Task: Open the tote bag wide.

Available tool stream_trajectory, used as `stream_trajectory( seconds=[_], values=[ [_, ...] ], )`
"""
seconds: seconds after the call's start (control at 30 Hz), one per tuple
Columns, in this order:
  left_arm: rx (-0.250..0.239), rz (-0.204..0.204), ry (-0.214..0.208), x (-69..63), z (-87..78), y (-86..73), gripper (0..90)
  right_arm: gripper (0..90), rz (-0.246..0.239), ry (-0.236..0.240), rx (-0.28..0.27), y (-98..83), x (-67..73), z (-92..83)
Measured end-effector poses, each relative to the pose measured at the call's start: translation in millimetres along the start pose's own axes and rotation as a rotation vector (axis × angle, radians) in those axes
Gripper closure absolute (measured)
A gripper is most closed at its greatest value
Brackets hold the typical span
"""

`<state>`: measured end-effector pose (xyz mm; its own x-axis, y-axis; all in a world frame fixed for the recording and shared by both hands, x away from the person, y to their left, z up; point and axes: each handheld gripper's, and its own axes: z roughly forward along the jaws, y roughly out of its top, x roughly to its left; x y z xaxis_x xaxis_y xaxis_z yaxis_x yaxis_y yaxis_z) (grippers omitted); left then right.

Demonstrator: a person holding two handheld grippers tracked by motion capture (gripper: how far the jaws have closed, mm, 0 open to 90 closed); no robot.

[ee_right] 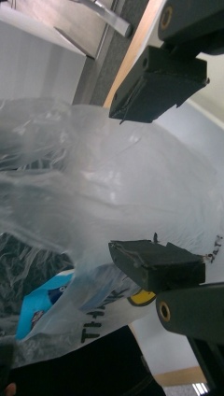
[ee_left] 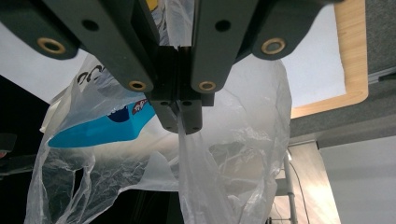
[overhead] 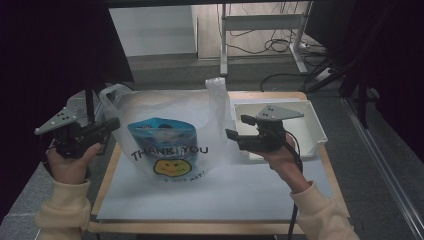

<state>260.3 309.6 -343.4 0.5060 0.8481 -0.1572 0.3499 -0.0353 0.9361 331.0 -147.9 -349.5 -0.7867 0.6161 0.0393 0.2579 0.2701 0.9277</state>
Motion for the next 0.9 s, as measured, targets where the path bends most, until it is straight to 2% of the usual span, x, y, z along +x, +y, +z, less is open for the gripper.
stream_trajectory(
  seconds=[0.43,0.63,0.8,0.87,0.9],
  values=[
    [0.001,0.0,-0.004,-0.2,0.8,0.3,89.6,32.1,-0.004,0.035,-0.011,22.7,3.4,9.8],
    [-0.001,0.0,-0.005,-0.4,1.0,0.9,89.6,35.6,-0.009,0.029,-0.011,34.8,2.6,18.3],
    [0.0,0.001,-0.007,-0.8,1.2,1.4,89.6,43.6,-0.007,0.034,-0.013,41.2,-0.8,24.9],
    [0.001,0.002,-0.008,-0.5,1.5,1.1,89.6,51.3,0.002,0.064,-0.007,42.6,-2.7,27.9],
    [0.004,0.0,-0.008,-0.2,1.8,0.8,89.6,56.1,-0.001,0.098,0.006,43.5,-4.2,30.6]
  ],
)
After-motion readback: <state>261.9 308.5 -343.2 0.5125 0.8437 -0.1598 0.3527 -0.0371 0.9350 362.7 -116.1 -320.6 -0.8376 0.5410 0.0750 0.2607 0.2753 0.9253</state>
